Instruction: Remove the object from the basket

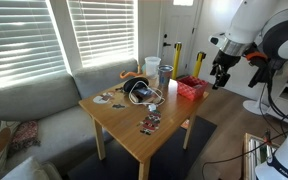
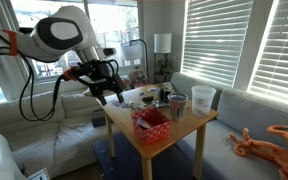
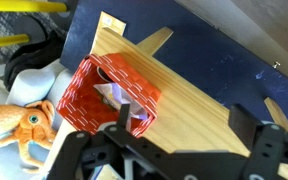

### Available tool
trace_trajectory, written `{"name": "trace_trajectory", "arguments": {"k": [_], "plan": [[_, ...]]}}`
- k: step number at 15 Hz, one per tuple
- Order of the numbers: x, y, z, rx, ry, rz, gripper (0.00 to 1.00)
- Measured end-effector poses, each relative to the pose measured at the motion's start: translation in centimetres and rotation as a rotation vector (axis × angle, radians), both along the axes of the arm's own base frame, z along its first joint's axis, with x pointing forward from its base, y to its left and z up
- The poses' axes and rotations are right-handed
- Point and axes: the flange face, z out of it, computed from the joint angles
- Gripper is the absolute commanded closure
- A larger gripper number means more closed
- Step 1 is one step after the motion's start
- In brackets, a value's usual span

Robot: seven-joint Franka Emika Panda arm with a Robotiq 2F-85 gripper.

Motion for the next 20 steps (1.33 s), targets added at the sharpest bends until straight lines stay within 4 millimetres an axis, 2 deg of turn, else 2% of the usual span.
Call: {"name": "trace_trajectory", "arguments": {"k": [4,6,14,20], "plan": [[0.7,-3.9,-1.3,0.056,-0.014,0.104,0.00],[0.8,-5.1,-1.5,0.074,-0.024,0.121,0.00],[1.0,-5.3,-1.3,0.082,-0.045,0.142,0.00],[3.0,-8.0,-2.6,0.093,-0.085,0.246,0.00]]}}
